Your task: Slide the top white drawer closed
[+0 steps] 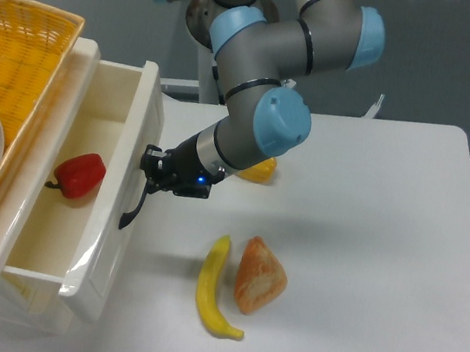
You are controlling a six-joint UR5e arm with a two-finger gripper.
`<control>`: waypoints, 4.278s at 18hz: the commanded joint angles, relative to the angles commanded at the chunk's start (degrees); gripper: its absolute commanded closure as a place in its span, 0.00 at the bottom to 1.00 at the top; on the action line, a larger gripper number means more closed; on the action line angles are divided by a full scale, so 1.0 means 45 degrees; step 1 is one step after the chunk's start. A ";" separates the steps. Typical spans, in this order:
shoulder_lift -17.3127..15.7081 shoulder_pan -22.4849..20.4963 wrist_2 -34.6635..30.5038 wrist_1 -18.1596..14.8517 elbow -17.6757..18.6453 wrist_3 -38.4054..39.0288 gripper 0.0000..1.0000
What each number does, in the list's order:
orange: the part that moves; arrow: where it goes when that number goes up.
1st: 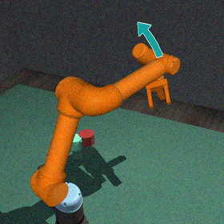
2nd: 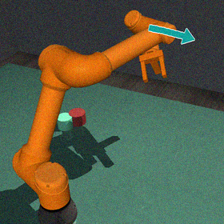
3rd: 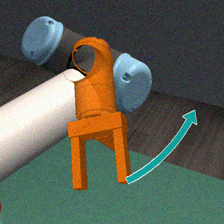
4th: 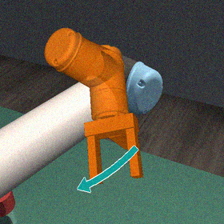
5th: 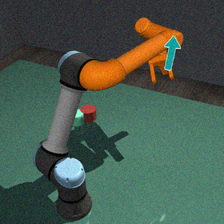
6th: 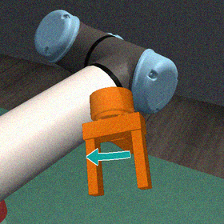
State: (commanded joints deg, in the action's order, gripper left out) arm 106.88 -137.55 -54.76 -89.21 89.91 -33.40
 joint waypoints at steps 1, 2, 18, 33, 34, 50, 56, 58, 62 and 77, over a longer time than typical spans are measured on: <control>-0.0020 0.0000 0.0000 0.0000 0.0000 0.0000 0.94; -0.0020 0.0000 0.0000 0.0000 0.0000 0.0000 0.94; -0.0118 0.0703 0.0000 0.0645 -0.0039 0.0937 0.93; -0.0137 0.1133 0.0020 0.0820 -0.0039 0.1250 0.93; -0.0137 0.1171 0.0020 0.0898 -0.0039 0.1347 0.93; -0.0137 0.1602 0.0020 0.1094 -0.0039 0.1699 0.93; -0.0137 0.1719 0.0000 0.1113 -0.0039 0.1777 0.93; -0.0118 0.1719 -0.0019 0.1113 -0.0039 0.1758 0.93; -0.0117 0.1427 -0.0272 0.1153 -0.0020 0.1641 0.93; -0.0469 -0.2127 -0.2422 0.1172 -0.0761 0.0061 0.88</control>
State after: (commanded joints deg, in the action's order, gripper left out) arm 104.76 -147.12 -65.65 -83.94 86.49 -33.13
